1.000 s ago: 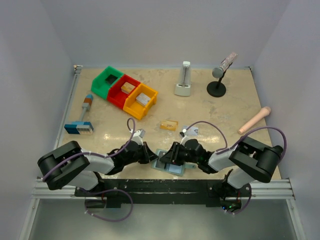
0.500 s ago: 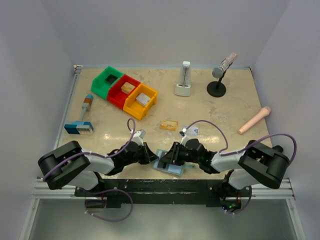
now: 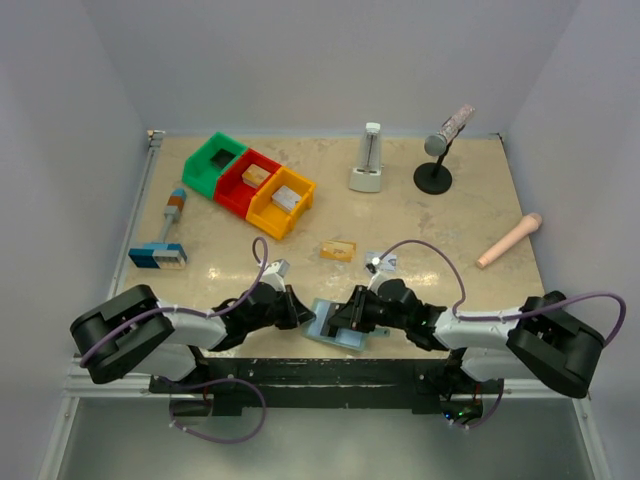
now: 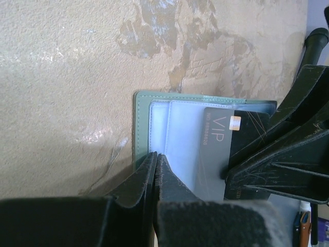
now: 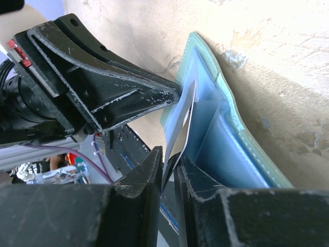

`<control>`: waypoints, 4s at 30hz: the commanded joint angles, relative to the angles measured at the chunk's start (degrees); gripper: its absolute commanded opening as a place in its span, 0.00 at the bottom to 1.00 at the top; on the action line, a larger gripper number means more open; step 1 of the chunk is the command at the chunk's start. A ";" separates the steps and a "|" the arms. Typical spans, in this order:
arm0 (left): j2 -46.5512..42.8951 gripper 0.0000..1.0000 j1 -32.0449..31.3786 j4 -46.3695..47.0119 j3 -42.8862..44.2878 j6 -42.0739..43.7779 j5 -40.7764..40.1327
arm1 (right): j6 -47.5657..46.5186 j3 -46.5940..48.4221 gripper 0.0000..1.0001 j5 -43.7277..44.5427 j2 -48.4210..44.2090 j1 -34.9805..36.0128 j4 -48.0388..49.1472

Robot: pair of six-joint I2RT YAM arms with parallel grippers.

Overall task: Take the credit cards out of the card holder
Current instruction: Remove the credit card from the card holder, then place the credit card at the center of the board.

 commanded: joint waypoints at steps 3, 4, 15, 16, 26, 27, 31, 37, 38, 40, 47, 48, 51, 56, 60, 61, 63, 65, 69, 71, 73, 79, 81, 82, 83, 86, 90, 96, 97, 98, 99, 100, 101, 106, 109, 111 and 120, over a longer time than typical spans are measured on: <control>0.56 0.00 -0.20 -9.24 -2.02 1.39 -1.84 | -1.55 0.01 0.17 2.50 -4.46 0.34 -3.27; 0.47 0.00 -0.20 -9.33 -2.02 1.39 -1.84 | -1.64 0.01 0.17 2.68 -4.82 0.26 -3.80; -1.55 0.00 -0.11 -10.82 -2.03 1.83 -2.28 | -3.30 -1.31 0.06 5.49 -13.42 -0.45 -14.60; -1.99 0.00 -0.11 -11.09 -1.94 1.83 -2.28 | -3.65 -1.22 0.03 5.76 -14.65 -0.53 -16.27; -9.02 0.00 -0.11 -18.90 2.72 3.85 -2.28 | -6.03 2.02 0.00 9.88 -27.83 -2.20 -37.15; -10.24 0.00 -0.11 -20.13 3.33 4.11 -2.28 | -6.03 2.90 0.00 11.63 -29.76 -2.81 -41.12; -16.30 0.00 -0.03 -25.49 5.27 4.82 -5.18 | -5.59 5.81 0.00 14.54 -38.90 -10.70 -56.50; -26.32 0.00 -0.03 -32.26 5.36 3.33 -9.22 | -8.31 11.24 0.00 16.30 -41.31 -21.88 -65.84; -27.90 0.00 -0.03 -33.31 5.27 3.06 -10.01 | -8.58 13.09 0.00 17.26 -38.94 -22.94 -67.85; -31.15 0.00 -0.03 -35.51 4.83 2.45 -11.50 | -9.37 15.65 0.00 19.02 -34.29 -25.31 -69.80; -39.95 0.00 0.06 -42.37 2.99 2.88 -12.66 | -19.63 17.76 0.00 13.07 -25.49 -35.24 -62.17; -40.74 0.00 -0.03 -43.25 2.99 3.23 -12.39 | -22.35 18.46 0.00 10.70 -23.73 -36.47 -61.99; -41.81 0.01 0.06 -43.87 2.81 3.94 -11.69 | -29.48 22.06 0.00 3.76 -17.59 -40.87 -62.25; -40.58 0.01 0.06 -42.29 2.72 4.38 -10.63 | -34.24 27.69 0.00 1.80 -10.28 -42.80 -65.67; -39.35 0.01 0.06 -41.50 2.90 4.73 -9.75 | -37.66 32.08 0.00 0.14 -2.73 -45.27 -68.04; -39.17 0.01 0.06 -41.24 2.81 4.82 -9.58 | -38.45 33.14 0.00 0.22 -1.32 -45.79 -68.49; -38.73 0.01 0.06 -40.89 2.55 4.82 -9.40 | -39.69 34.46 0.00 0.13 1.50 -46.32 -68.66; -38.64 0.01 0.06 -40.27 2.20 4.91 -9.05 | -41.18 36.48 0.00 0.48 4.48 -46.68 -70.06; -37.85 0.01 0.06 -39.74 2.11 5.52 -8.87 | -43.12 39.91 0.00 -0.39 8.01 -46.77 -71.12; -37.68 0.01 0.06 -39.65 2.19 5.70 -8.79 | -43.73 41.84 0.00 -0.74 10.63 -46.94 -72.44; -37.59 0.01 0.06 -39.48 2.19 5.87 -8.79 | -44.26 43.69 0.00 -0.92 13.10 -47.03 -73.49; -37.68 0.01 0.06 -39.13 1.58 5.43 -8.87 | -45.93 47.38 0.05 -1.10 16.71 -47.47 -76.57; -37.59 0.01 0.06 -38.78 1.23 5.26 -8.79 | -46.55 49.05 0.06 -0.40 18.11 -47.38 -78.85; -37.33 0.01 0.06 -38.51 1.31 5.26 -8.70 | -46.81 49.66 0.06 0.22 18.64 -47.47 -79.47; -37.24 0.01 0.06 -38.42 1.32 5.26 -8.61 | -47.07 50.02 0.07 0.74 19.00 -47.47 -80.08; -36.97 0.01 0.06 -38.07 1.32 5.17 -8.52 | -47.08 49.85 0.16 1.28 19.00 -47.64 -80.53; -36.45 0.01 0.06 -37.54 0.88 4.82 -8.26 | -47.08 49.41 0.20 1.89 18.56 -47.64 -80.44; -36.18 0.01 0.06 -37.54 0.88 4.73 -8.00 | -46.73 48.62 0.29 3.03 17.95 -47.56 -80.27; -36.27 0.01 0.06 -37.54 0.88 4.73 -8.17 | -46.72 48.53 0.30 3.12 17.94 -47.56 -80.27; -36.44 0.01 0.06 -37.46 0.79 4.73 -8.17 | -46.64 48.35 0.31 3.47 17.77 -47.64 -80.35; -36.53 0.01 0.06 -37.54 0.88 4.82 -8.26 | -46.55 48.09 0.31 3.82 17.51 -47.64 -80.44; -36.45 0.01 0.06 -37.54 0.79 4.64 -8.26 | -46.46 48.00 0.31 4.09 17.33 -47.56 -80.44; -36.45 0.01 0.06 -37.54 0.88 4.73 -8.26 | -46.37 47.74 0.31 4.44 17.07 -47.56 -80.53; -36.44 0.01 0.06 -37.54 0.96 4.82 -8.00 | -45.76 46.86 0.32 7.77 15.49 -47.65 -81.76; -36.97 0.01 0.06 -38.15 0.88 4.82 -8.26 | -44.97 46.33 0.36 9.89 11.72 -47.82 -82.90; -37.67 0.03 0.06 -39.03 1.14 5.17 -8.52 | -43.74 45.98 0.41 9.98 7.34 -47.91 -83.43; -40.49 0.80 0.06 -54.03 7.80 3.77 -15.10 | -37.07 37.56 0.48 14.44 -21.67 -30.71 -75.35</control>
